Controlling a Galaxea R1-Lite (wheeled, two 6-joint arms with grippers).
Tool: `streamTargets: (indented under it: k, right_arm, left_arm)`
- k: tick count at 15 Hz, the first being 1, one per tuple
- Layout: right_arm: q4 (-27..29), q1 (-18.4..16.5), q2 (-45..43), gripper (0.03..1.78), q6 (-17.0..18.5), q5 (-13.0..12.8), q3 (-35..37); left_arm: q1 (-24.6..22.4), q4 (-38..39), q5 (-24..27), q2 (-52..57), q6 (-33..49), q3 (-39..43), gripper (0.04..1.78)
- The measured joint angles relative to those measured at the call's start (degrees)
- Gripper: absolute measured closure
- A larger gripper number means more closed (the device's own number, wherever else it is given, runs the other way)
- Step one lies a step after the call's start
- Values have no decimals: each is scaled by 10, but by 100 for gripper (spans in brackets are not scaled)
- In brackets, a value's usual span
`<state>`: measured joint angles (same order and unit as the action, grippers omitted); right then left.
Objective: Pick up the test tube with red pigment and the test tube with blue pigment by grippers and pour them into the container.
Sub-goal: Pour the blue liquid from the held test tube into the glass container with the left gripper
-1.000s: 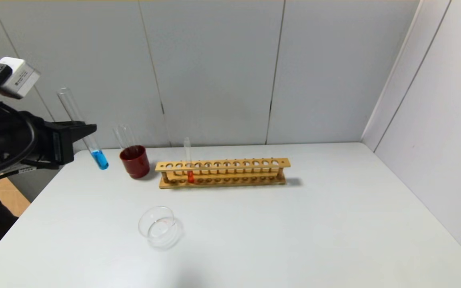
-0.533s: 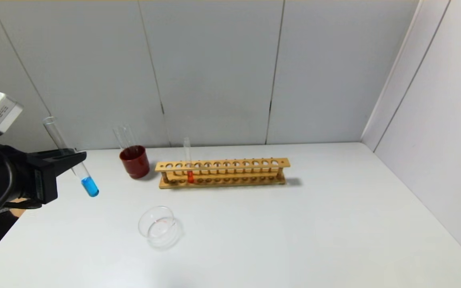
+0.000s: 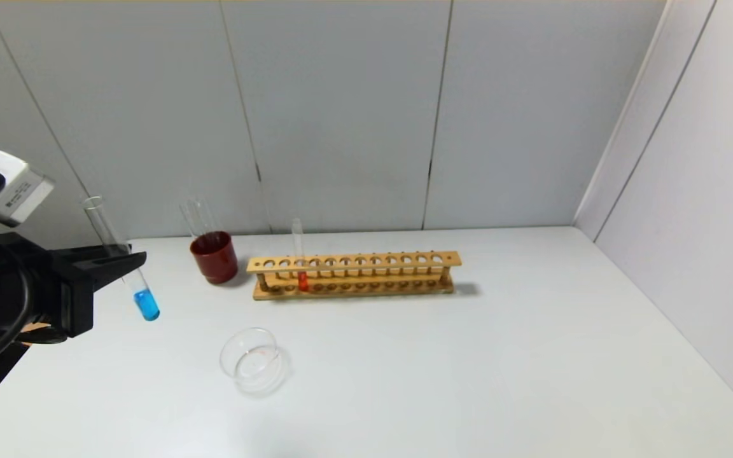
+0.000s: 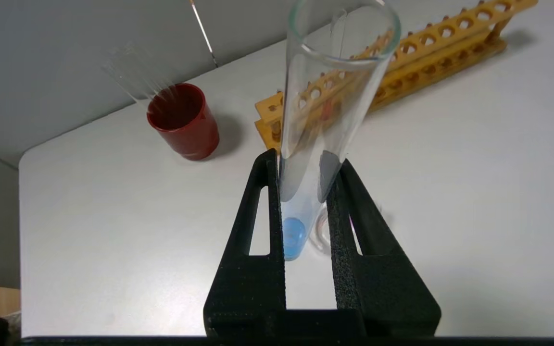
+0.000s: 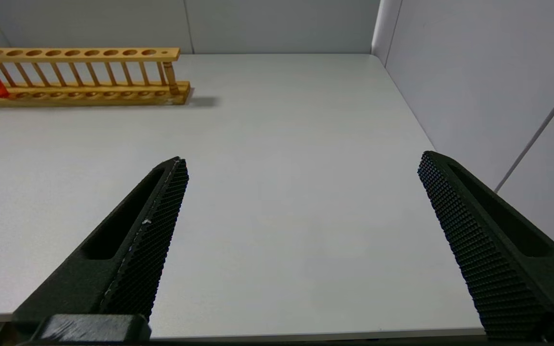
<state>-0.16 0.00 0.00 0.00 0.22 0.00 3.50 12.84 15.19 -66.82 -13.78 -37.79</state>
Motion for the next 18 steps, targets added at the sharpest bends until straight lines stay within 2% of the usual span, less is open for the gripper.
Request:
streamTargets:
  k: [5,10,14,18]
  right_arm:
    - [0,0,0,6,0,0,0]
    - [0,0,0,6,0,0,0]
    - [0,0,0,6,0,0,0]
    - [0,0,0,6,0,0,0]
  left_arm:
    - [-1,-49,2,-13,-80,-5,150]
    - [0,-48,37,-30,-108,-26,150]
    - [2,-49,53,-47,-185,-27,150]
    - [3,-48,68,-62,-193,-27,150]
